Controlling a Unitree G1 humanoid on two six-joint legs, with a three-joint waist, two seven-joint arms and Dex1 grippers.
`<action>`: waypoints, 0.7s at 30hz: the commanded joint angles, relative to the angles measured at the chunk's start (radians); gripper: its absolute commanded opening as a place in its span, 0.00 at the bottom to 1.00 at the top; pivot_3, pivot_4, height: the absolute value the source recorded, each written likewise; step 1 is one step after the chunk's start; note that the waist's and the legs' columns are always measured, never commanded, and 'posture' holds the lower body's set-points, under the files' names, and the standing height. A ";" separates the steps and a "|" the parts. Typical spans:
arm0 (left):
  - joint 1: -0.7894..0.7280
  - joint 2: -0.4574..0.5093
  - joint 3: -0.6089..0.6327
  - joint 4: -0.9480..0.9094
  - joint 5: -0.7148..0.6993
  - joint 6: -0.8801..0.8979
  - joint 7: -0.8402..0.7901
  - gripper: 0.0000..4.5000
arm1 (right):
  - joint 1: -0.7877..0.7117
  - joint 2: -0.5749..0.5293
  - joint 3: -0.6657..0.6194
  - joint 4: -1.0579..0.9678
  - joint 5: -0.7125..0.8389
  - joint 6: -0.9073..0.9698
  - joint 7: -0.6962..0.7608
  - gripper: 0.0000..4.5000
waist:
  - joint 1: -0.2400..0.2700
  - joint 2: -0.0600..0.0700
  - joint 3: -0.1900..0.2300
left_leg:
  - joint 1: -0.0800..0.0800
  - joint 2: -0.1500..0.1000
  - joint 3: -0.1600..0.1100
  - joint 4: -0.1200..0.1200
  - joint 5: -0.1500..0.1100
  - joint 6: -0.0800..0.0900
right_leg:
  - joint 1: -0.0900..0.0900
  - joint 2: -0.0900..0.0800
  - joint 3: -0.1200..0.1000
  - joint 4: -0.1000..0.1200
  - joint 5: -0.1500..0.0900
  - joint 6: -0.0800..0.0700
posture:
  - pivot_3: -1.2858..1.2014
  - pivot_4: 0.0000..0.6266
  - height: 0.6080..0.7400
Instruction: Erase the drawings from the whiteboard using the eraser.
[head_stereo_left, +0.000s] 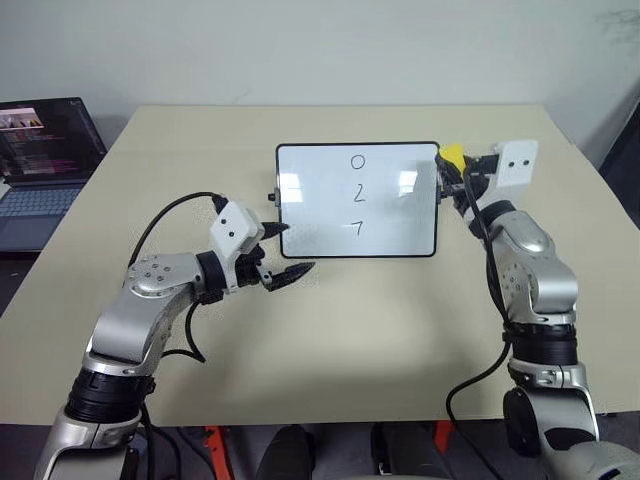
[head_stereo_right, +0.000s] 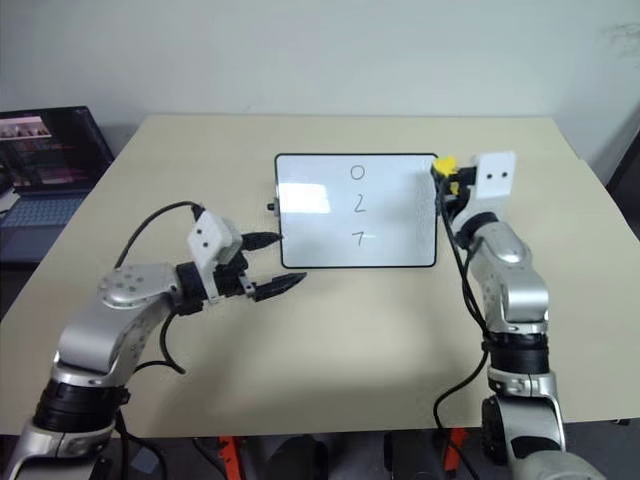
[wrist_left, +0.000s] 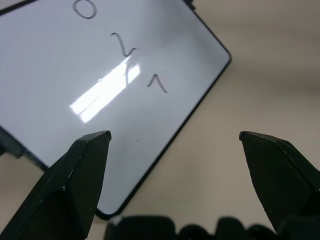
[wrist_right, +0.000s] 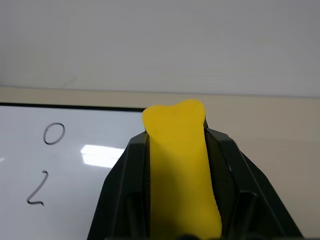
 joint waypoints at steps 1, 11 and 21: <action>0.002 -0.013 0.030 0.010 0.044 -0.055 0.047 1.00 | -0.046 0.011 0.007 0.009 -0.008 -0.053 0.009 0.27 | 0.000 0.000 0.000 | 0.000 0.000 0.000 0.000 0.000 0.000 | 0.000 0.000 0.000 0.000 0.000 0.000 | 0.52 0.24 1.00; -0.059 -0.114 0.022 0.089 0.104 -0.127 0.139 1.00 | -0.189 0.092 0.068 0.178 -0.038 -0.168 0.034 0.27 | 0.000 0.000 0.000 | -0.001 0.000 0.001 0.000 0.000 0.000 | -0.002 -0.001 0.000 0.001 0.000 0.000 | 0.52 0.24 1.00; -0.069 -0.168 -0.030 0.160 0.134 -0.185 0.114 1.00 | -0.273 0.164 0.113 0.346 -0.075 -0.307 0.066 0.27 | -0.001 0.000 0.000 | -0.011 0.000 0.001 0.002 0.001 -0.002 | -0.013 -0.001 0.000 0.003 0.001 -0.001 | 0.52 0.24 1.00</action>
